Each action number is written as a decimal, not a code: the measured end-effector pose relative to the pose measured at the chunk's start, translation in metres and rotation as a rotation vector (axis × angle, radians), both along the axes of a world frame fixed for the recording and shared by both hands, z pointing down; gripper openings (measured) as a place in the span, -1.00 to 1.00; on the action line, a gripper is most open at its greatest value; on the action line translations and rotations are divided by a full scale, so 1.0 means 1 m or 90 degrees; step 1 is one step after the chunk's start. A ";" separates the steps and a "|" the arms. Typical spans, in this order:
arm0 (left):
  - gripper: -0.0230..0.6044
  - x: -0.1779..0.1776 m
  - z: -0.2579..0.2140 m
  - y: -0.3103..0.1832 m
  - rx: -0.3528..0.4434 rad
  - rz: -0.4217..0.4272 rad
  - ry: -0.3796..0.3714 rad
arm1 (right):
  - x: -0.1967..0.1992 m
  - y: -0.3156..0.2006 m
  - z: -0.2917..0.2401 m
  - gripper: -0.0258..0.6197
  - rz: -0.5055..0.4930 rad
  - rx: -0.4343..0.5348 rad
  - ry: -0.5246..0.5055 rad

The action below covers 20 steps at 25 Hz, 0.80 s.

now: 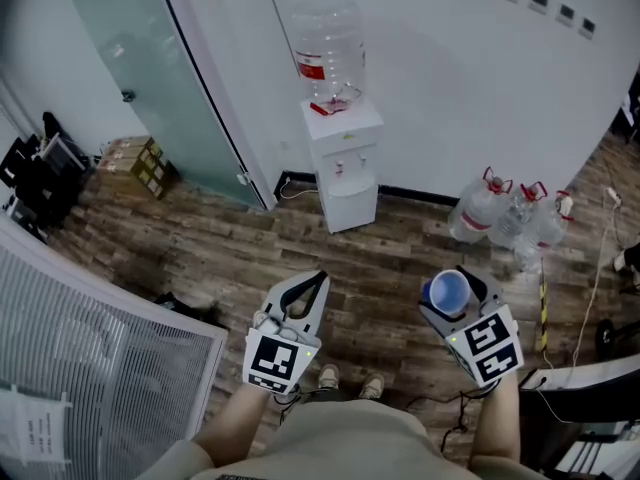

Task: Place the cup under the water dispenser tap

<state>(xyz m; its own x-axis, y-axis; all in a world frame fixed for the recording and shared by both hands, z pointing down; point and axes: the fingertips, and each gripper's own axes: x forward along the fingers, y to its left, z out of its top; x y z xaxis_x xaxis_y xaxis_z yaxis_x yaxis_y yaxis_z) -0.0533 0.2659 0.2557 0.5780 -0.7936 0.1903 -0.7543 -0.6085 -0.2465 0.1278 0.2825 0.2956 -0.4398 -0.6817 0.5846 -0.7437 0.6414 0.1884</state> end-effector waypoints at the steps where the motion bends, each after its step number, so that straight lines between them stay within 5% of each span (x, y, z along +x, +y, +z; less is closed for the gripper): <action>1: -0.90 0.002 0.001 -0.001 -0.001 -0.004 -0.003 | 0.003 -0.001 0.000 0.24 -0.002 0.000 -0.003; 10: -0.90 0.022 0.008 -0.009 0.000 -0.031 -0.012 | 0.030 -0.013 0.013 0.24 -0.016 -0.006 -0.013; 20: -0.90 0.010 0.017 -0.044 0.008 -0.052 -0.008 | 0.017 -0.055 0.030 0.24 -0.036 -0.014 -0.011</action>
